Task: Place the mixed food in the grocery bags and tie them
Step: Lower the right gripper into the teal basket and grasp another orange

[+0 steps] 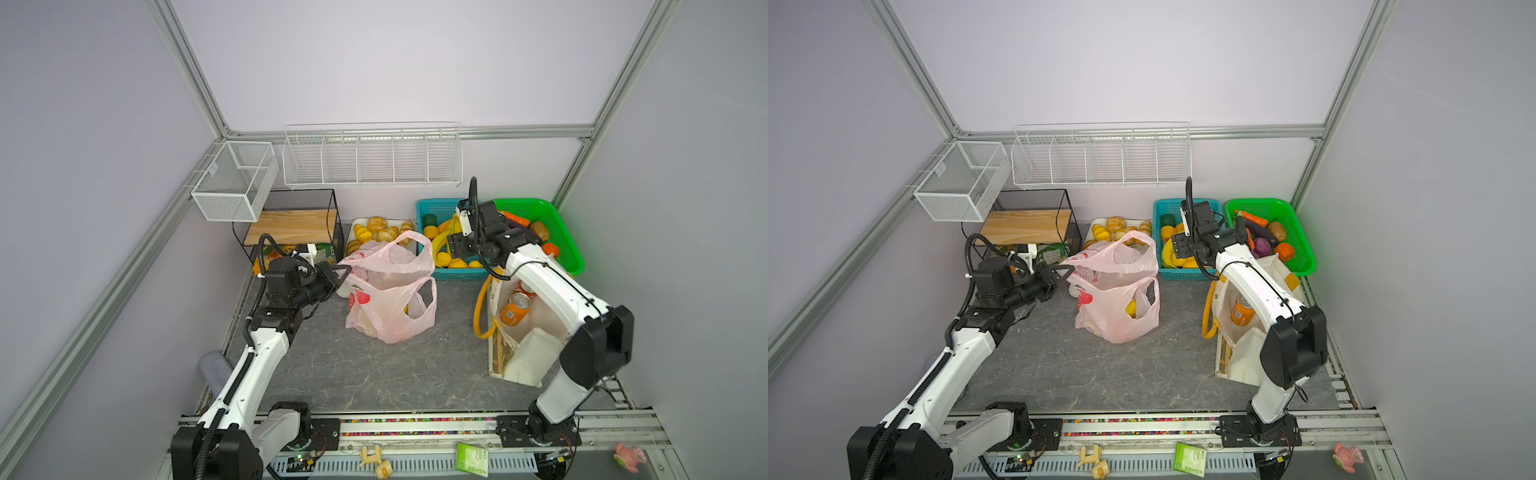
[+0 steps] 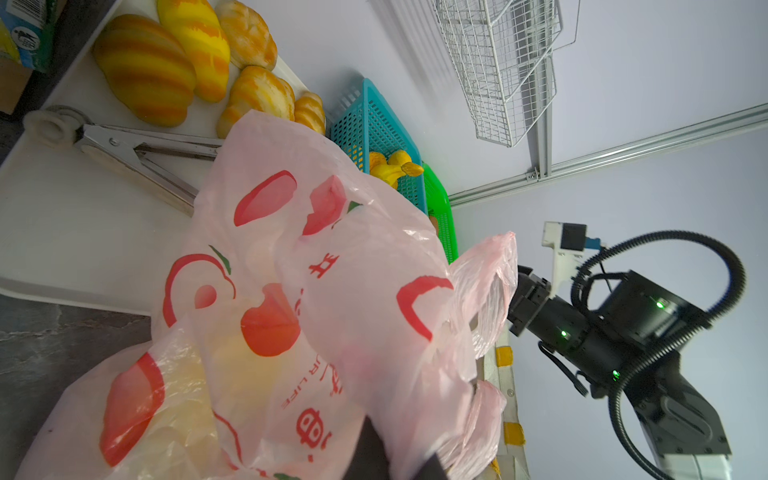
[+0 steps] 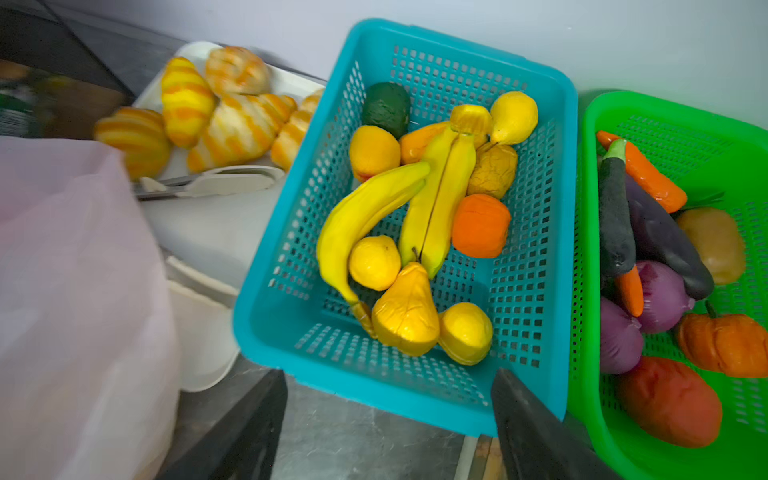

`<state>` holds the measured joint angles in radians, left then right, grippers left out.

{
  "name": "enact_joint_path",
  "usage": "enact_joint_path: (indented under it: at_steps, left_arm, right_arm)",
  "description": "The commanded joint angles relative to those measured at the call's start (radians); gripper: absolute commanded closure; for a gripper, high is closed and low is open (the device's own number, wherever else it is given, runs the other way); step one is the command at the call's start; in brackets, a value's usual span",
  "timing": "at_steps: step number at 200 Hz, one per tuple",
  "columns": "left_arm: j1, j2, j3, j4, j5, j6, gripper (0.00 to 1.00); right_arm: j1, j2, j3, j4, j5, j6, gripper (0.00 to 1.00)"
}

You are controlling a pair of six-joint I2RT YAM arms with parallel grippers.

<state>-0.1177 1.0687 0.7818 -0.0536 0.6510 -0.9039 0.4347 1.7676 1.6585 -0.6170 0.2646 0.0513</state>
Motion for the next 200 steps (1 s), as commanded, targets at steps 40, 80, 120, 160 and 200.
enact_joint_path:
  at_steps: [40, 80, 120, 160, 200]
  left_arm:
    - [0.005, -0.002, -0.020, 0.046, -0.011, -0.001, 1.00]
    - [0.005, -0.004, -0.022, 0.051, -0.014, -0.003, 1.00]
    - [0.005, -0.003, -0.026, 0.055, -0.016, -0.001, 1.00]
    - [0.005, -0.005, -0.028, 0.057, -0.017, 0.002, 1.00]
    - [0.004, -0.003, -0.029, 0.061, -0.019, 0.002, 1.00]
  right_arm:
    - [-0.051, 0.318, 0.288, -0.134, 0.219, -0.081, 0.16]
    - [-0.079, 0.473, 0.434, -0.180, 0.258, -0.094, 0.16]
    - [-0.094, 0.580, 0.538, -0.204, 0.263, -0.093, 0.16]
    - [-0.108, 0.667, 0.616, -0.224, 0.254, -0.093, 0.16]
    - [-0.127, 0.709, 0.637, -0.207, 0.249, -0.093, 0.17]
